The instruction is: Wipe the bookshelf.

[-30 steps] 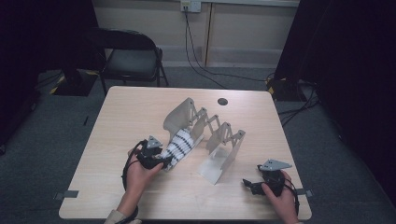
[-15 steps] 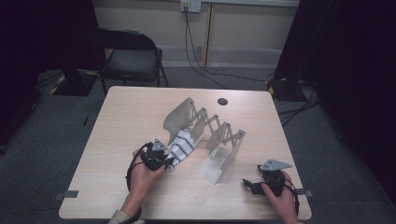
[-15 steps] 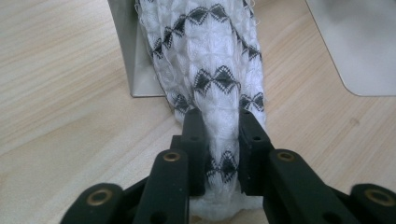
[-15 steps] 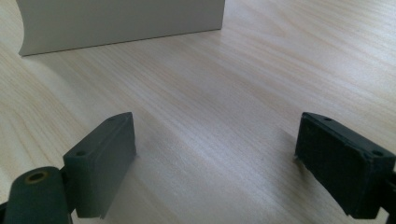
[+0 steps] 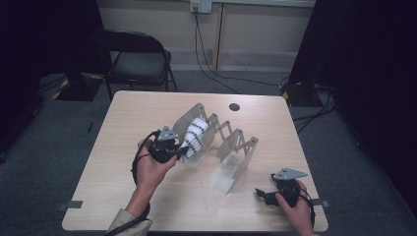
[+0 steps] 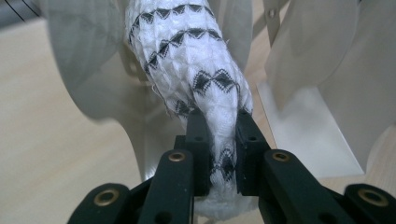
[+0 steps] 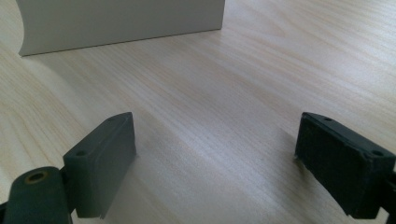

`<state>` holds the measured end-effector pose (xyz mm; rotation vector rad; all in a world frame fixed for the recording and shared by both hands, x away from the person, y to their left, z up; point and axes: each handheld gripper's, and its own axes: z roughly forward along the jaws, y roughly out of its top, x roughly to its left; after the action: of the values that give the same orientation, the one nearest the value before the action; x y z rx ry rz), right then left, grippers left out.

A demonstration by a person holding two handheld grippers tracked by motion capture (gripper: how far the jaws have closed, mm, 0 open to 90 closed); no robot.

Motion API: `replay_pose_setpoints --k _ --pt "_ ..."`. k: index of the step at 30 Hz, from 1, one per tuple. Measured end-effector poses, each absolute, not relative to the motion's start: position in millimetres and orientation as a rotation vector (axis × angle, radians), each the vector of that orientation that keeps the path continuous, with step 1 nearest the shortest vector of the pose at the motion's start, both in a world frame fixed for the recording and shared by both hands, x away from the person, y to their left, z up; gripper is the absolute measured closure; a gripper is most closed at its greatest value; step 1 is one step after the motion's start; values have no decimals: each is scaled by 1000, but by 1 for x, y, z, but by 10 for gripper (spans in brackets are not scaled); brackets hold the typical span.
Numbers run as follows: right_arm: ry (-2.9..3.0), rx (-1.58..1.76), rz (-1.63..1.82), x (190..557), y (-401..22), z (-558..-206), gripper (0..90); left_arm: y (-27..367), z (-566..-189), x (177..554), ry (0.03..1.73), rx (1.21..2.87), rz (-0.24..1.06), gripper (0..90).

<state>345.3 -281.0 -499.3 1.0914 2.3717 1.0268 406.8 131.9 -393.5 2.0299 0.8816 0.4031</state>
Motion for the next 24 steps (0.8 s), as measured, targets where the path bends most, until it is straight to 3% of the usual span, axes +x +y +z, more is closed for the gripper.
replay_pose_setpoints --k 7,24 --pt "2372 1091 1027 345 -281 -499 115 140 -372 420 902 1964 444 792" --pt "2372 1091 1027 345 -281 -499 115 159 -423 425 1057 1994 367 792"
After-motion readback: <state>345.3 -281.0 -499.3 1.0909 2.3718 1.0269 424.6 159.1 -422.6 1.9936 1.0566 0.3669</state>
